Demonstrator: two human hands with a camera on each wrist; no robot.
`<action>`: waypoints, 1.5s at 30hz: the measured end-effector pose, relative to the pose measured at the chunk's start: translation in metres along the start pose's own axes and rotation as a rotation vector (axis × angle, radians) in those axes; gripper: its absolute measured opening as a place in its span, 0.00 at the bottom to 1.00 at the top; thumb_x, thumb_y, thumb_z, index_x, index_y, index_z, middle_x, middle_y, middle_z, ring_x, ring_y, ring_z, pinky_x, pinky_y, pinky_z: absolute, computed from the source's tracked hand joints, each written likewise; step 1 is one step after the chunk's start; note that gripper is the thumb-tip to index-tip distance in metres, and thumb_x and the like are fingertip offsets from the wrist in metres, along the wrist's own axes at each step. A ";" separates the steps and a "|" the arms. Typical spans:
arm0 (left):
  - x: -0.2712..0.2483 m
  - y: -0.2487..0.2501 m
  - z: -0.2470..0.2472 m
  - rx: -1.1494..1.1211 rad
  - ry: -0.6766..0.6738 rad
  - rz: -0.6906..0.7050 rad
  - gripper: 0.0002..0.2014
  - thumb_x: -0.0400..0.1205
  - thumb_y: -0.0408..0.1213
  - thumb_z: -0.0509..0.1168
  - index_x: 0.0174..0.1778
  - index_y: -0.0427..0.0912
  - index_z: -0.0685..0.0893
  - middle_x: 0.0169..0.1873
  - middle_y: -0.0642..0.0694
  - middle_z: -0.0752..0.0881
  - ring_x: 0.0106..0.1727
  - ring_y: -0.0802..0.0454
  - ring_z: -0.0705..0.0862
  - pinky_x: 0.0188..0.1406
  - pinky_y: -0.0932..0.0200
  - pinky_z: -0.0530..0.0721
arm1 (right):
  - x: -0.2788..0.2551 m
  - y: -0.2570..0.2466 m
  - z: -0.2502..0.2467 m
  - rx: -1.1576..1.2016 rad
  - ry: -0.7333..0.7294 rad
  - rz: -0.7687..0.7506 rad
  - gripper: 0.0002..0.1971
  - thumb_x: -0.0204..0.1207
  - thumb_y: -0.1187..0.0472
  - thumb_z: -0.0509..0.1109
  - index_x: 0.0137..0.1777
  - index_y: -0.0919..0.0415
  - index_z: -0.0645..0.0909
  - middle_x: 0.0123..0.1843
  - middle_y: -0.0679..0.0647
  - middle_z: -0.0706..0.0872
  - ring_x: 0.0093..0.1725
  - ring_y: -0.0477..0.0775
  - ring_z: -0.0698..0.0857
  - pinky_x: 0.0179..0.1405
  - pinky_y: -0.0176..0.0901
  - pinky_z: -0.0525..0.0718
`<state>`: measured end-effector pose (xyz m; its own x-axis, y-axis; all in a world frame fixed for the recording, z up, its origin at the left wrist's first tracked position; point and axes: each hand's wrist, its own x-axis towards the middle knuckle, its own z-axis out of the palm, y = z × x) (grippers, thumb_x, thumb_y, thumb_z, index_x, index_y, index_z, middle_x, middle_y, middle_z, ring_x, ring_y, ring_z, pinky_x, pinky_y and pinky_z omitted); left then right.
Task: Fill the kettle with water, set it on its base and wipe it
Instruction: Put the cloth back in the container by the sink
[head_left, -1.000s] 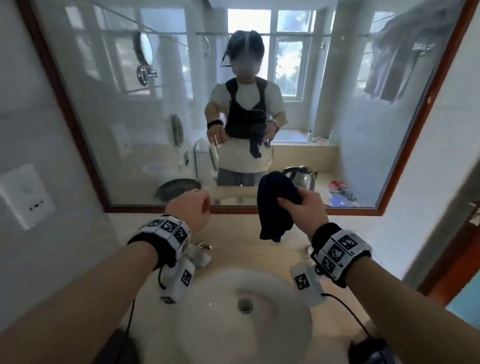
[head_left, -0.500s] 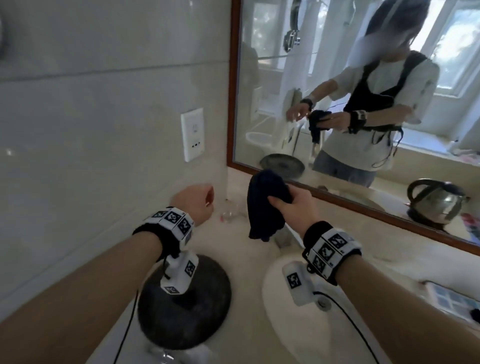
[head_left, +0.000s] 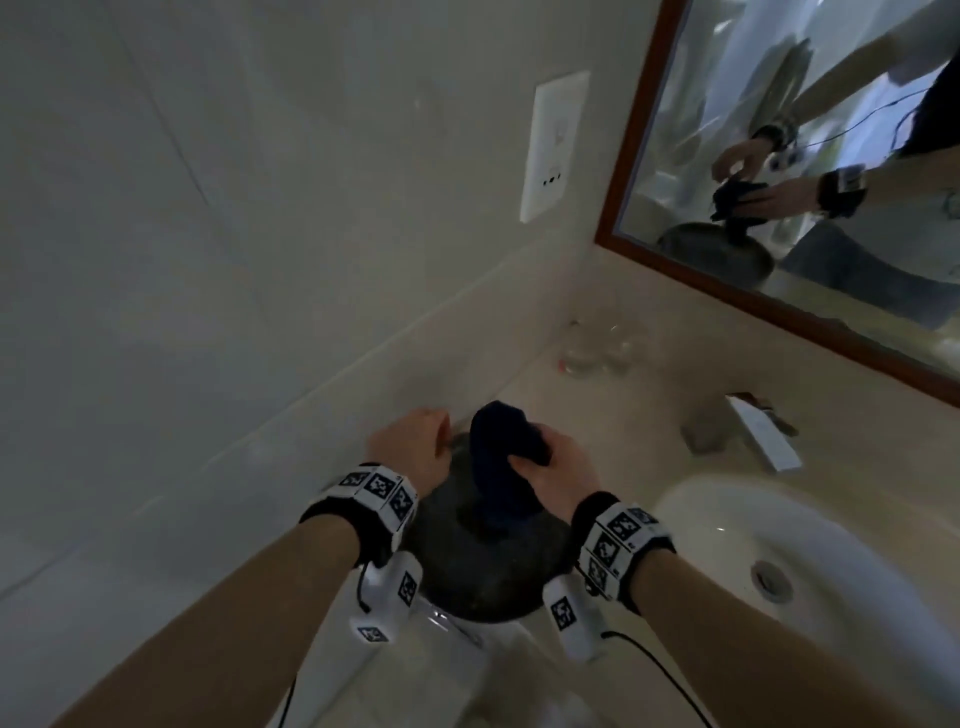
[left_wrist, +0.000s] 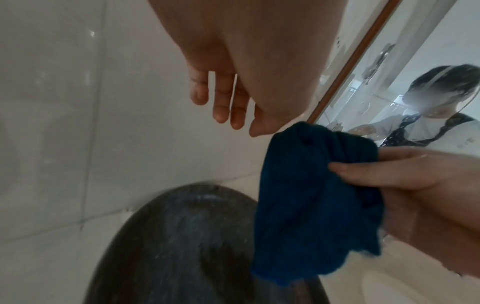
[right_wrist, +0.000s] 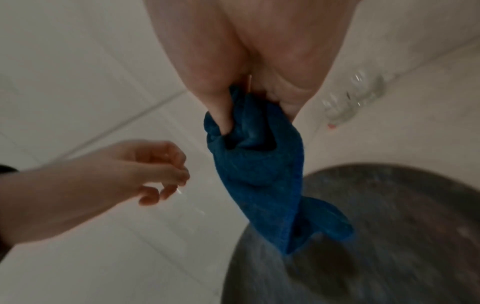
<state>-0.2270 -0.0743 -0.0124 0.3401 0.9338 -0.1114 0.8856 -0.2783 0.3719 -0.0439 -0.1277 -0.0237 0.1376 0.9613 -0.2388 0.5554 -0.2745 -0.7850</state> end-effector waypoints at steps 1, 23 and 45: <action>-0.001 -0.008 0.009 -0.008 -0.006 -0.006 0.05 0.77 0.36 0.62 0.47 0.43 0.76 0.49 0.41 0.81 0.48 0.37 0.83 0.46 0.48 0.82 | 0.003 0.008 0.013 -0.024 -0.022 0.015 0.20 0.79 0.57 0.68 0.70 0.56 0.78 0.64 0.56 0.87 0.63 0.59 0.85 0.63 0.51 0.82; 0.046 0.045 0.008 -0.144 -0.151 0.220 0.08 0.78 0.34 0.62 0.52 0.48 0.77 0.45 0.48 0.83 0.45 0.46 0.83 0.49 0.50 0.84 | 0.003 0.013 -0.054 -0.107 0.068 0.210 0.30 0.77 0.48 0.69 0.78 0.51 0.68 0.72 0.53 0.79 0.72 0.56 0.78 0.67 0.44 0.76; -0.052 0.503 0.025 0.000 -0.238 1.150 0.27 0.80 0.43 0.64 0.76 0.47 0.69 0.74 0.46 0.73 0.72 0.45 0.74 0.72 0.49 0.73 | -0.334 0.099 -0.387 -0.254 0.902 0.514 0.20 0.76 0.50 0.70 0.65 0.58 0.82 0.59 0.54 0.90 0.59 0.53 0.87 0.58 0.38 0.78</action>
<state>0.2091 -0.2681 0.1577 0.9904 0.0672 0.1210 0.0184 -0.9305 0.3659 0.2825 -0.4666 0.1993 0.9019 0.4234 0.0854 0.3983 -0.7387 -0.5438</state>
